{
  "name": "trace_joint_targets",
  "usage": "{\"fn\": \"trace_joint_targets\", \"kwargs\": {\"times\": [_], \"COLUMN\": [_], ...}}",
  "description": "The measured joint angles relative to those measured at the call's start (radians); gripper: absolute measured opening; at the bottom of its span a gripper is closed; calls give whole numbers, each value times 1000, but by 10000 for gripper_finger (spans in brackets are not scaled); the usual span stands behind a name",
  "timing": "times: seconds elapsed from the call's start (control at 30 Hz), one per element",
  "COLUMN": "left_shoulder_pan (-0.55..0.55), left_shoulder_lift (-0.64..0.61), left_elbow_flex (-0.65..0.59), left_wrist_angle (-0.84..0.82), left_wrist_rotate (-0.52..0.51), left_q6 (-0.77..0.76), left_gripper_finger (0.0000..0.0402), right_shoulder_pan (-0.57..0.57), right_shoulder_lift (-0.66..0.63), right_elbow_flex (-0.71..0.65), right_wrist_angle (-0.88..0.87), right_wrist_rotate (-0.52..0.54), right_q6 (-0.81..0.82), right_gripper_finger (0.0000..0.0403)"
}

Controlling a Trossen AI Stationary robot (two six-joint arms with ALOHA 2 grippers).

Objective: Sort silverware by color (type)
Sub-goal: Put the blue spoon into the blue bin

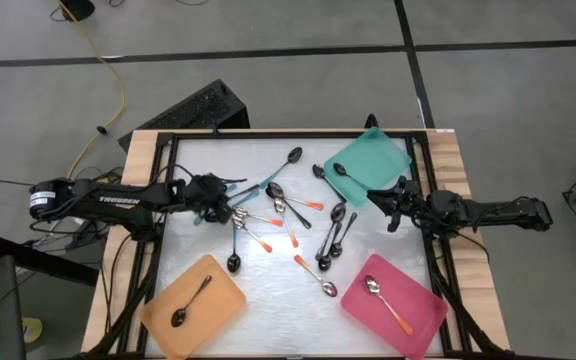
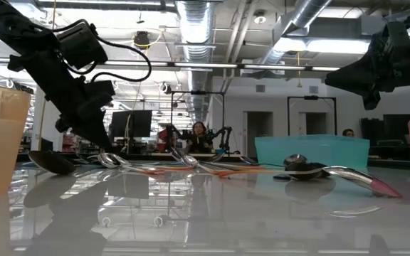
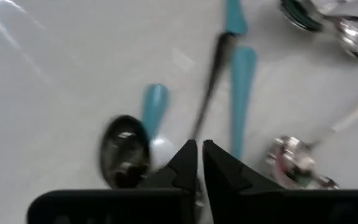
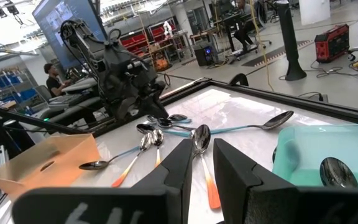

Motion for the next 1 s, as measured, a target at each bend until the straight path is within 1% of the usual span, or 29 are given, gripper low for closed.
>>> {"fn": "trace_joint_targets", "kwargs": {"times": [0.1, 0.27, 0.33, 0.47, 0.5, 0.57, 0.77, 1.0], "left_shoulder_pan": [-13, -43, -58, -76, -79, -82, -99, -99], "left_shoulder_lift": [0, 2, 2, 2, 2, 2, 2, 2], "left_elbow_flex": [0, 1, 1, 1, 1, 1, -15, -62], "left_wrist_angle": [14, 51, 36, -3, -12, -34, -66, -59], "left_wrist_rotate": [76, 172, 163, 58, 43, 48, 69, 67], "left_q6": [62, 149, 169, 152, 152, 162, 200, 155], "left_gripper_finger": [44, 110, 137, 176, 181, 186, 179, 179], "right_shoulder_pan": [0, 0, 0, 0, 0, 0, 0, 0], "right_shoulder_lift": [0, 0, 0, 0, 0, 0, 0, 0], "right_elbow_flex": [0, 0, 0, 0, 0, 0, 0, 0], "right_wrist_angle": [0, 0, 0, 0, 0, 0, 0, 0], "right_wrist_rotate": [0, 0, 1, 1, 1, 1, 2, 2], "right_q6": [-12, -16, -16, -16, -16, -15, -11, -11], "right_gripper_finger": [81, 81, 81, 81, 81, 81, 81, 81]}}
